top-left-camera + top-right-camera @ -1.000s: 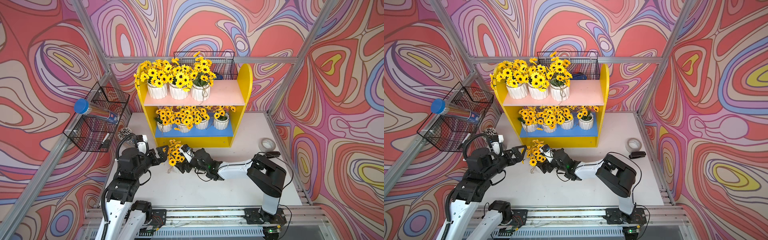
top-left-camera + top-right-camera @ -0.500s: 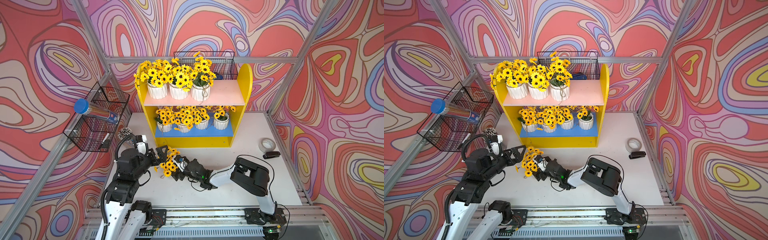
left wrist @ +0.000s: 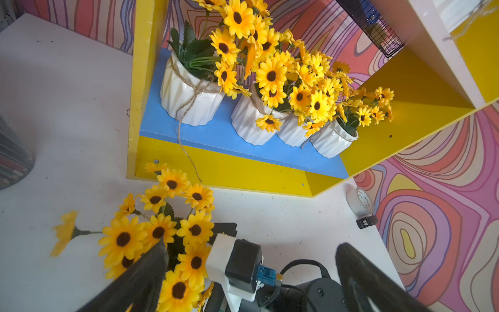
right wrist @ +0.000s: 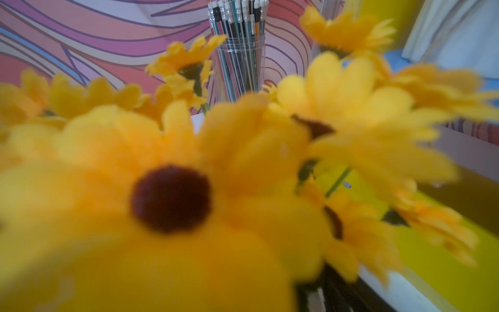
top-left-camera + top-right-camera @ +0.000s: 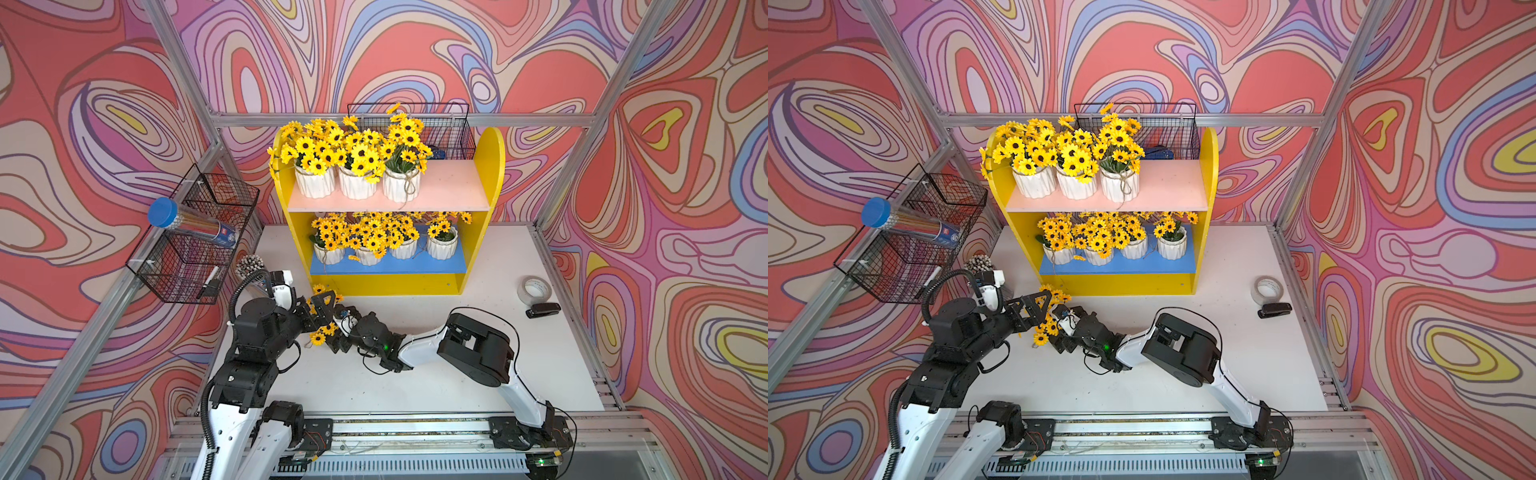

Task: Take the sunflower pots off the shelves
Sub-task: Place the sunflower pot at the center of the board.

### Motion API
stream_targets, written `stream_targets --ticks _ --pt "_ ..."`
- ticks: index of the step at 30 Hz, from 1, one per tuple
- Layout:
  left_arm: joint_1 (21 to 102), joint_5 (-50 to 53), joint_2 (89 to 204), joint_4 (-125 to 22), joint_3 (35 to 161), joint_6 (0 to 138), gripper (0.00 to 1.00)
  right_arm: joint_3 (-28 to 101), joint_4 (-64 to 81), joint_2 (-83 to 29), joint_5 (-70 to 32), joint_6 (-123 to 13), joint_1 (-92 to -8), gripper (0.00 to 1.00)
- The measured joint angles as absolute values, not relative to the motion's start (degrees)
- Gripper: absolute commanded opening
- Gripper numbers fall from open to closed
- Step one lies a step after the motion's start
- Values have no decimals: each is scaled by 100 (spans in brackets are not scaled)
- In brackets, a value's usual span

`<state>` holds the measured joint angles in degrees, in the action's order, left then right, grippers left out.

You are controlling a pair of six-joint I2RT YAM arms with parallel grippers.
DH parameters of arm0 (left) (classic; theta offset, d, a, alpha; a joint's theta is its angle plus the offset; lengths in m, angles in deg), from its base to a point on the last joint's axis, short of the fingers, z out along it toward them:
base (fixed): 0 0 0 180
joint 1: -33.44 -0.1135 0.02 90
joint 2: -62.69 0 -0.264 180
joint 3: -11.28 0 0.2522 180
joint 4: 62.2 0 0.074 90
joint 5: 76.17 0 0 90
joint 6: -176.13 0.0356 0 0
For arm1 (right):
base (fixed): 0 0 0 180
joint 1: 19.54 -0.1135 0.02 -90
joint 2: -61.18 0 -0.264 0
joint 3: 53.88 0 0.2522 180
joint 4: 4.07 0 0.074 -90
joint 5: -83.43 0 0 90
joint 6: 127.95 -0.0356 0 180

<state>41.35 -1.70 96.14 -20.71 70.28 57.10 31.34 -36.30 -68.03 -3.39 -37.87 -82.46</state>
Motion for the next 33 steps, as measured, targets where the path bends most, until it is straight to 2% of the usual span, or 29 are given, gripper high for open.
stream_targets --ticks 2,6,9,11,12,16,27,33 --pt "4135 -170 9614 -2071 7028 5716 99 3228 -3460 -6801 -341 -3763 -8246 23" --pt "4135 -170 9614 -2071 7028 5718 99 3279 -3086 -6689 -358 -3750 -8246 39" --pt "4135 -172 9614 -2071 7028 5716 99 3231 -2887 -6582 -358 -3735 -8246 67" --pt "4135 -174 9610 -2063 7028 5703 99 3183 -2780 -6497 -363 -3733 -8246 73" --pt "4135 -177 9607 -2043 7028 5701 99 3141 -2714 -6444 -365 -3733 -8246 83" --pt "4135 -179 9564 -1903 7034 5701 99 2929 -2577 -6232 -365 -3763 -8244 98" --pt "4135 -225 9404 -1715 7146 5701 100 2367 -2225 -6254 -601 -4213 -8222 98" --pt "4135 -284 9441 -1628 7323 5705 100 1441 -2098 -5520 -498 -4345 -8224 98"
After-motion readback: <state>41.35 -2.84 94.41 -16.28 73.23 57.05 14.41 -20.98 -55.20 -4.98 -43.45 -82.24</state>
